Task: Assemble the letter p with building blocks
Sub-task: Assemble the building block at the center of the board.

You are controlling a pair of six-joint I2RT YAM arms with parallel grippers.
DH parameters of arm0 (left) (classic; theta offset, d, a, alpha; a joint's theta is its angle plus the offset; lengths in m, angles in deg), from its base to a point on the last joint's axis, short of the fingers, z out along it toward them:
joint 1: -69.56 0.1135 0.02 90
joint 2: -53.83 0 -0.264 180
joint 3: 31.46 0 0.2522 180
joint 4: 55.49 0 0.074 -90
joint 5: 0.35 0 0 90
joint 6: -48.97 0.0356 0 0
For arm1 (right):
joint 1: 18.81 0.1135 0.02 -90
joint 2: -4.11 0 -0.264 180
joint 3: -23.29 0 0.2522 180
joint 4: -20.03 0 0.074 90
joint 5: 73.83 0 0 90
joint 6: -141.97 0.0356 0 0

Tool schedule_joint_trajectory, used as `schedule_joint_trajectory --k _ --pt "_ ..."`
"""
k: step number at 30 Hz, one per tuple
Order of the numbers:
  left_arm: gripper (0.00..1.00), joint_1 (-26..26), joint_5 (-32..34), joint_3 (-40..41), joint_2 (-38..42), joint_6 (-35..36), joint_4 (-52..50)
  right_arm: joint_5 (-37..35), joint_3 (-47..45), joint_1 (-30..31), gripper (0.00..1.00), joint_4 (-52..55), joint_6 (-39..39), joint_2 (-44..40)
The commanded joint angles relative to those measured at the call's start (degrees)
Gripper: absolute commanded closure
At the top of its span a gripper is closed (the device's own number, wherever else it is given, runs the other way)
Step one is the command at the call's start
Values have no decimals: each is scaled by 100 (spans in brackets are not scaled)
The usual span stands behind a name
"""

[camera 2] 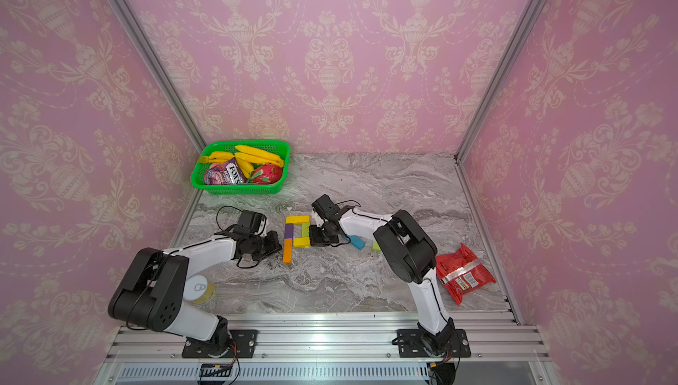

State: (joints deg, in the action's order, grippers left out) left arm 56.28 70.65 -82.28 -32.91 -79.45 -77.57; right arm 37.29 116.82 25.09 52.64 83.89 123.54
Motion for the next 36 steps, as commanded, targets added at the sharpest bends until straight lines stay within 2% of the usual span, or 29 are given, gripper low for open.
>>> schedule_joint_trajectory --k 1,36 --pt "100 27 -11 -47 -141 20 -127 -122 13 -13 90 215 -13 261" --pt "100 -43 -98 -143 -264 -26 -26 -123 105 17 90 281 1 289"
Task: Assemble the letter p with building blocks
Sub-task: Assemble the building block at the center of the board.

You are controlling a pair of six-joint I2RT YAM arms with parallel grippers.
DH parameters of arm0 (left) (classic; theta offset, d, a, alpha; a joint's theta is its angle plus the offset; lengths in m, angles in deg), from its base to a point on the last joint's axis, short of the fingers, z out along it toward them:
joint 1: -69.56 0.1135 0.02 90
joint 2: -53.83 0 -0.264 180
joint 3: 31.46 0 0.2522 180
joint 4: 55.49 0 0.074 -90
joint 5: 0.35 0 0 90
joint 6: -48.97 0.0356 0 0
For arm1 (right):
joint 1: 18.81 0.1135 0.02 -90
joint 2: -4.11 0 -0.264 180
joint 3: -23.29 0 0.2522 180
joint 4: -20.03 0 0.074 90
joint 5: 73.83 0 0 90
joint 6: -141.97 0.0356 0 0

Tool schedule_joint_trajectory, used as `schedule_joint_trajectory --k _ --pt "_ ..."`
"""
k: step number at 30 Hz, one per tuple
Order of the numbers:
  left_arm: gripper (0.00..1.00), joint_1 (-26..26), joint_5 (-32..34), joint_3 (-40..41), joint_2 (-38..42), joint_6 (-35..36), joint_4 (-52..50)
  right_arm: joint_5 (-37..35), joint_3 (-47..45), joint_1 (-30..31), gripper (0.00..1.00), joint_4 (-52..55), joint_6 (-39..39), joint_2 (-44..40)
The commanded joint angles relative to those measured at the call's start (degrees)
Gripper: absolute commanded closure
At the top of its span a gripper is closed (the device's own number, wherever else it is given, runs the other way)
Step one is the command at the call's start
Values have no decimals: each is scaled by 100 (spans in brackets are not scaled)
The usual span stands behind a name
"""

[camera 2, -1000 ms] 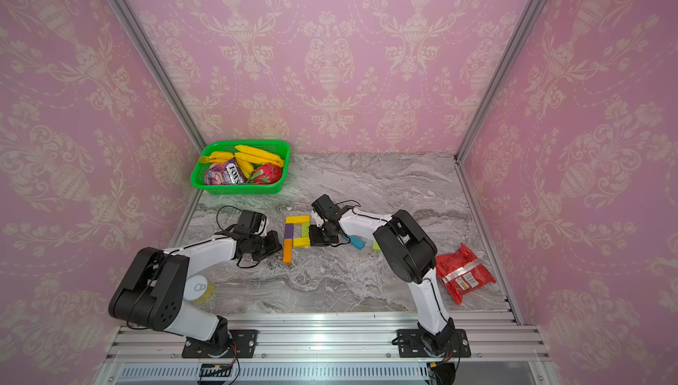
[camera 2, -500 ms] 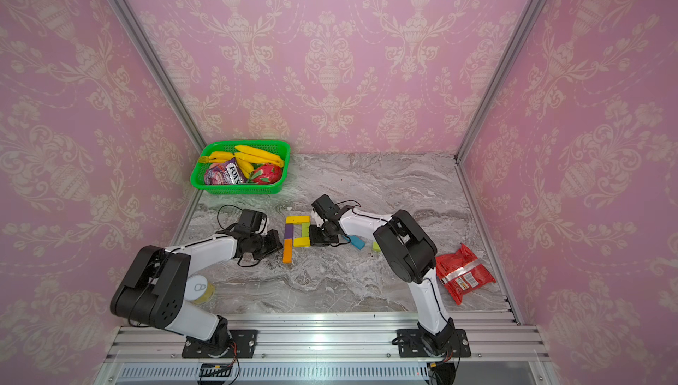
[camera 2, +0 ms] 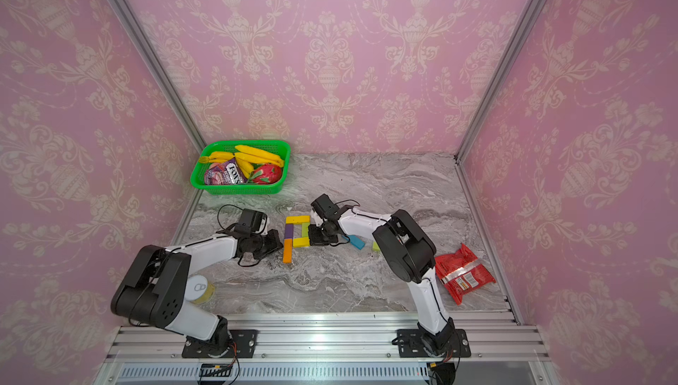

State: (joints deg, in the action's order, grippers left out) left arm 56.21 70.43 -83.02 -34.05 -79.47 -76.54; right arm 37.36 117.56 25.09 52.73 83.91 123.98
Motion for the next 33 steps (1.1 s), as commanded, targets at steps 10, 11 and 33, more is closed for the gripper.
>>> schedule_joint_trajectory --k 10,11,33 --pt "100 -133 -116 -89 -261 -84 -33 -194 -123 14 90 257 37 185" --pt "100 -133 -95 -86 -261 -75 -56 -196 -128 22 90 254 35 172" --pt "100 -132 139 -95 -132 -24 -241 -13 -70 158 90 84 84 305"
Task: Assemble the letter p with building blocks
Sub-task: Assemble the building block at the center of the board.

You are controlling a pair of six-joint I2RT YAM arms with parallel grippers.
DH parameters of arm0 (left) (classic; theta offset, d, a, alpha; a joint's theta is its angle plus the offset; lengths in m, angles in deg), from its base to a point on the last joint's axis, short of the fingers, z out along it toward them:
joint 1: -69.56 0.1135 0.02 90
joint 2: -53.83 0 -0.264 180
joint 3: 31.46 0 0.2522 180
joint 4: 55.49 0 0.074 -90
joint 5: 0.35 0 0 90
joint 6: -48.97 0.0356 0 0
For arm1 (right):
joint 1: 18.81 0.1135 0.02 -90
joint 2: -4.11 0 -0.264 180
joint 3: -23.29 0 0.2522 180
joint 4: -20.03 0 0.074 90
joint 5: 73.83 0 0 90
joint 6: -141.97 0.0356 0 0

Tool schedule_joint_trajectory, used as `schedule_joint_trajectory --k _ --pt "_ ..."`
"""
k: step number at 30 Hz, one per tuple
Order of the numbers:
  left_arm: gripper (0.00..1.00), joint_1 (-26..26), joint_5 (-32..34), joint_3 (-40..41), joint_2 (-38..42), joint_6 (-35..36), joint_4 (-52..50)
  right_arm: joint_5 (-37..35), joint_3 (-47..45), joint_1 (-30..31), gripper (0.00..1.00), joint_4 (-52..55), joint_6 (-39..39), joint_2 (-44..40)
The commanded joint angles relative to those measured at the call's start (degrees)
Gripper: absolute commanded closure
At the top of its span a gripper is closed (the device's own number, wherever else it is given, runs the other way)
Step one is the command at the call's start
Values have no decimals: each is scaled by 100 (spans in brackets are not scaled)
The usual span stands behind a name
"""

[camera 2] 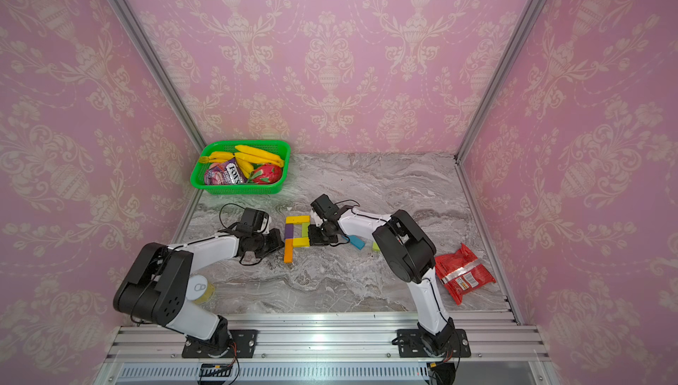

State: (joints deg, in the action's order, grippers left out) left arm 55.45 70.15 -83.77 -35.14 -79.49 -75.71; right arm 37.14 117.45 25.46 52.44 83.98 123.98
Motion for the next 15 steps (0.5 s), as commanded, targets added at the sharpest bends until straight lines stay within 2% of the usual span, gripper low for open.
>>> schedule_joint_trajectory --k 1,15 --pt "100 -48 167 -26 -37 -23 -321 3 -60 128 90 112 77 300" --pt "100 -32 217 -6 10 -21 -326 -108 -33 121 91 234 77 308"
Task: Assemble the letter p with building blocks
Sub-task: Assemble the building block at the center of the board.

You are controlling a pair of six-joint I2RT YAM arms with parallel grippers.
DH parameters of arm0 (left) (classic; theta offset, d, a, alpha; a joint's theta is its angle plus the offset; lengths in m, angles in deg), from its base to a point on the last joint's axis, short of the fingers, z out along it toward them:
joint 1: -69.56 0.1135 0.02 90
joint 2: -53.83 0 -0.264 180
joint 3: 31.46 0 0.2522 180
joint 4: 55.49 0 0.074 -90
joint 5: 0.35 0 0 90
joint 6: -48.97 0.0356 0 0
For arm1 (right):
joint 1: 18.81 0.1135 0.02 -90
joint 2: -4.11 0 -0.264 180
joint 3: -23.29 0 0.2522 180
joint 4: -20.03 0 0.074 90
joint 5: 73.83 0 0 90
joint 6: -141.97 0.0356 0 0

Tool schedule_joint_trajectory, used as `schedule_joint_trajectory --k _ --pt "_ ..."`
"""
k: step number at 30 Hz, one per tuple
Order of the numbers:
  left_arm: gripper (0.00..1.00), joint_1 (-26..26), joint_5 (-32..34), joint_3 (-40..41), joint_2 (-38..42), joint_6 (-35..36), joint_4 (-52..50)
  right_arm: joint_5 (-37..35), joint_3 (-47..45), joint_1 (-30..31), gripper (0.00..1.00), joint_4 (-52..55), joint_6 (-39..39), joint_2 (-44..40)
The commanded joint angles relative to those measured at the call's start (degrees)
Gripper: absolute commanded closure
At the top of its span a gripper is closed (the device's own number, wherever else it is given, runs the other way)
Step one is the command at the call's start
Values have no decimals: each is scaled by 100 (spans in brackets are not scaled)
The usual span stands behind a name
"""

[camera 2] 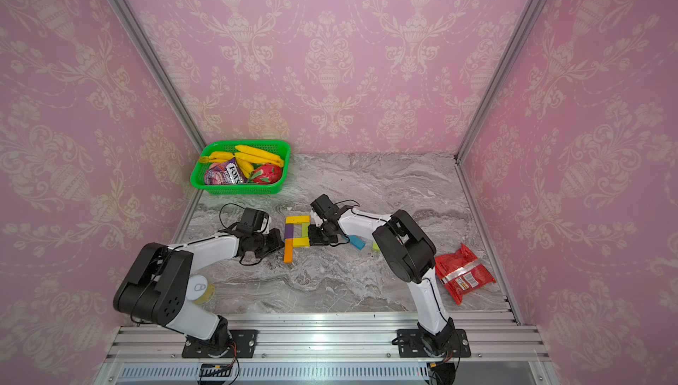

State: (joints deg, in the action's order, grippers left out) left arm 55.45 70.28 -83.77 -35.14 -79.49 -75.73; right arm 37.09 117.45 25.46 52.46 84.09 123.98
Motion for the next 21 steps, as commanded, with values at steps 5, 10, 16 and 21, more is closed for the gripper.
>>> schedule_joint_trajectory --k 5,10,16,21 --pt "100 0 262 47 85 -15 -389 -313 -126 111 90 348 66 243" --pt "100 40 299 102 187 -13 -441 -539 -410 21 90 306 225 28" --pt "100 71 390 194 362 8 -549 -737 -559 -65 90 302 220 -231" --pt "100 75 599 211 756 36 -746 -1000 -694 -65 87 179 169 -528"
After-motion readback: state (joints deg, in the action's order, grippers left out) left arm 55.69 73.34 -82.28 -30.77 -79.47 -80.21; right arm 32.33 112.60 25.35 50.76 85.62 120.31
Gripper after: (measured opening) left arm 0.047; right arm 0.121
